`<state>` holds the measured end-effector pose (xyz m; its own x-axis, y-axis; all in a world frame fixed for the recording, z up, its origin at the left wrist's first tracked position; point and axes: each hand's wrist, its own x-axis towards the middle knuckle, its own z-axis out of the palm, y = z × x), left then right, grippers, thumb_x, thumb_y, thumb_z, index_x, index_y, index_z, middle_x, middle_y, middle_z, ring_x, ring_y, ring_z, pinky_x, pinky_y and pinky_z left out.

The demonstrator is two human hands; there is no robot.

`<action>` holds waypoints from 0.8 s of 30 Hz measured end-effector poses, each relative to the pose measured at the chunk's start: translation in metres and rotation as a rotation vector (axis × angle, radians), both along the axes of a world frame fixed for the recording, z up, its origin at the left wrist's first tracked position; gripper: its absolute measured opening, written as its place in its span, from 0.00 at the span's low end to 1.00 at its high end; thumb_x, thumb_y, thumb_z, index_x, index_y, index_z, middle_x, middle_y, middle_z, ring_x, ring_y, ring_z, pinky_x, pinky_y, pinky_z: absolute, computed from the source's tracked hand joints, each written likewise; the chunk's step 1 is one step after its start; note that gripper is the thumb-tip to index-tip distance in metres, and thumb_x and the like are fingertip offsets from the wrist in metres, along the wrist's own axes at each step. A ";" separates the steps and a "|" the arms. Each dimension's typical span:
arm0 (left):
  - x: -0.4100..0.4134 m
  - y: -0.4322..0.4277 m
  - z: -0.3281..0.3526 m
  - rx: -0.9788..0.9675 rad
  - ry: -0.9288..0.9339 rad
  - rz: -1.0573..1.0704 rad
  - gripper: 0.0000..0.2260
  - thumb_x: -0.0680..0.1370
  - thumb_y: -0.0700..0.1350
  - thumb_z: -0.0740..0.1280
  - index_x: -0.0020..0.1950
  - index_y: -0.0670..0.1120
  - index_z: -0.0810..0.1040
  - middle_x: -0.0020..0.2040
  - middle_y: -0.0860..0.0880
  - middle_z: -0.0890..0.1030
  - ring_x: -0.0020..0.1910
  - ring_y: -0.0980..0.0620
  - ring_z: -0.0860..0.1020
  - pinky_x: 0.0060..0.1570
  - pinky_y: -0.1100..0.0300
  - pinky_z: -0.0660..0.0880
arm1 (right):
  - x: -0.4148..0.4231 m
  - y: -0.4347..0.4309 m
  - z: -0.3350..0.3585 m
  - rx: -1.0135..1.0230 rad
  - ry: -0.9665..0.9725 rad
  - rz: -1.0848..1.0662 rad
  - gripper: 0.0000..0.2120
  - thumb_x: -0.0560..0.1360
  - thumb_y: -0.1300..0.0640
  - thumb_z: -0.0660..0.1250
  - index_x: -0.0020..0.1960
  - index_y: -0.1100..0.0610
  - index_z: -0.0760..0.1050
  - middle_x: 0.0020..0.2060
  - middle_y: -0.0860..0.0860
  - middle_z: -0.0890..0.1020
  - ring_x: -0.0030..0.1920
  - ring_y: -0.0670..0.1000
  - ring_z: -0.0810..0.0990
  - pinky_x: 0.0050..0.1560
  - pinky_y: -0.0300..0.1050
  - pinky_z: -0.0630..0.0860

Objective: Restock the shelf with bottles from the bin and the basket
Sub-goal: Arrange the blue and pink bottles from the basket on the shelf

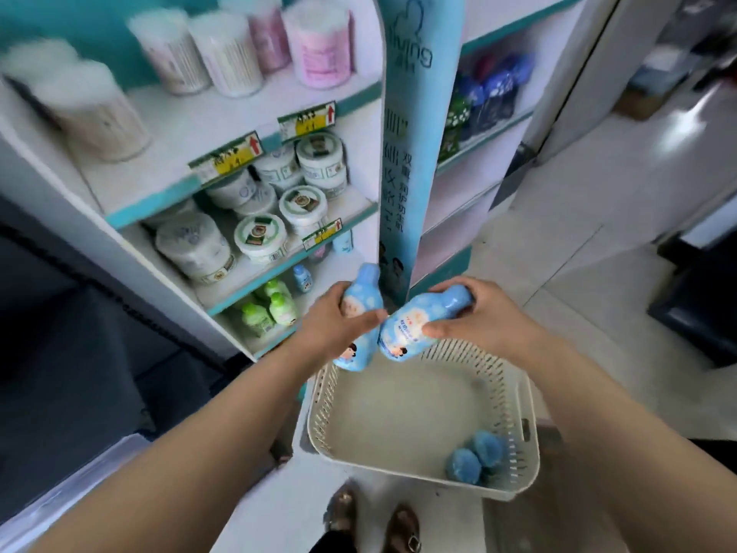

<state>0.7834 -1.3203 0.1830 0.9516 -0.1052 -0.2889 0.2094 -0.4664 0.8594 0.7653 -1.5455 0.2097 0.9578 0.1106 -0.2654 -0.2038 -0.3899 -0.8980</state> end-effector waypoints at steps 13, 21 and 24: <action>-0.081 0.139 0.113 0.036 -0.225 0.299 0.24 0.69 0.54 0.75 0.61 0.49 0.73 0.49 0.49 0.82 0.47 0.51 0.81 0.49 0.53 0.79 | 0.003 0.153 0.102 0.154 -0.244 0.325 0.14 0.69 0.59 0.75 0.51 0.46 0.77 0.53 0.53 0.82 0.56 0.55 0.80 0.59 0.57 0.76; -0.179 0.262 0.158 0.229 -0.377 0.381 0.26 0.66 0.58 0.76 0.57 0.51 0.72 0.45 0.55 0.80 0.41 0.58 0.77 0.40 0.64 0.72 | -0.062 0.292 0.156 0.144 -0.399 0.545 0.23 0.60 0.51 0.78 0.52 0.45 0.73 0.46 0.50 0.83 0.46 0.53 0.81 0.52 0.54 0.78; -0.226 0.316 0.173 0.253 -0.413 0.411 0.26 0.65 0.59 0.76 0.58 0.51 0.72 0.48 0.56 0.80 0.45 0.57 0.78 0.43 0.64 0.74 | -0.100 0.351 0.170 0.174 -0.438 0.598 0.22 0.59 0.47 0.77 0.50 0.41 0.74 0.45 0.53 0.83 0.44 0.53 0.81 0.49 0.54 0.78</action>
<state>0.5571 -1.0039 0.3559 0.9379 0.3162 0.1427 0.0893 -0.6176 0.7814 0.6649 -1.1948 0.3799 0.7354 0.6493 0.1939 0.3870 -0.1676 -0.9067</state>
